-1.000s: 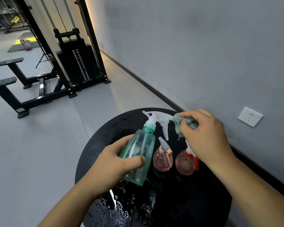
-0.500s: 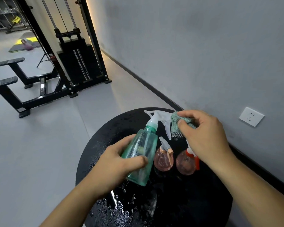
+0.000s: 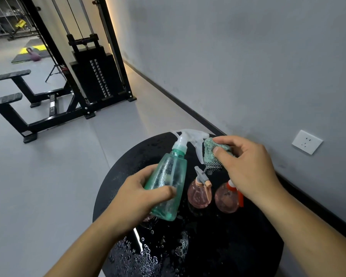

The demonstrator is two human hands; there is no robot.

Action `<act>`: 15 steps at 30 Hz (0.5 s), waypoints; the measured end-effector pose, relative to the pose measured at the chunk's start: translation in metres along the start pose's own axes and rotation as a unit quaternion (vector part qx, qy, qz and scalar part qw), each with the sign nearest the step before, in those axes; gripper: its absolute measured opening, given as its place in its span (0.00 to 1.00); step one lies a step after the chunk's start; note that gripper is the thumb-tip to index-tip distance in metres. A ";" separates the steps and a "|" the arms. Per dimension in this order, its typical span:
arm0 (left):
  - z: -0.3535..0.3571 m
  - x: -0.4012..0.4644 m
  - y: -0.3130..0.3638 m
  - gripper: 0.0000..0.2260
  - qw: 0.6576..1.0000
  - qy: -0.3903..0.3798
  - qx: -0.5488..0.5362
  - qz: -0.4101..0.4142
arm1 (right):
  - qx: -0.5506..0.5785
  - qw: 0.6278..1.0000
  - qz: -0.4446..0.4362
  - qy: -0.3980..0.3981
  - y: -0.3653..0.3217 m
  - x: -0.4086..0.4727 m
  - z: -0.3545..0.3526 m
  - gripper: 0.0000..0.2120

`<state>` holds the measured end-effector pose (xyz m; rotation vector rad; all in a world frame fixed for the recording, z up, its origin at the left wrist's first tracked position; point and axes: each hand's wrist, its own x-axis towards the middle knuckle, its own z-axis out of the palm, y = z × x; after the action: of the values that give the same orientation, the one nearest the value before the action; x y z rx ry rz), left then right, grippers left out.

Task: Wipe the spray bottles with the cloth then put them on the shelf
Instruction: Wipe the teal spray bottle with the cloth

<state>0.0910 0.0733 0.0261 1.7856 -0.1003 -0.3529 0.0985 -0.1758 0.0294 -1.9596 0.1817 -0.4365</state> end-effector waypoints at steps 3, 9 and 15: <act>0.004 -0.002 0.002 0.18 1.000 -0.019 -0.008 0.002 | 0.058 0.998 0.016 -0.017 -0.002 0.001 0.004 0.09; 0.001 0.001 0.001 0.22 1.000 0.000 -0.016 0.018 | 0.055 0.994 0.035 -0.083 -0.006 -0.002 0.003 0.09; 0.001 0.001 0.005 0.20 0.999 -0.019 0.012 0.031 | 0.118 0.991 0.051 -0.043 -0.007 0.001 -0.001 0.08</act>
<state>0.0923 0.0709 0.0303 1.7957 -0.1866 -0.3427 0.0984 -0.1739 0.0360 -1.7254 0.1669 -0.2926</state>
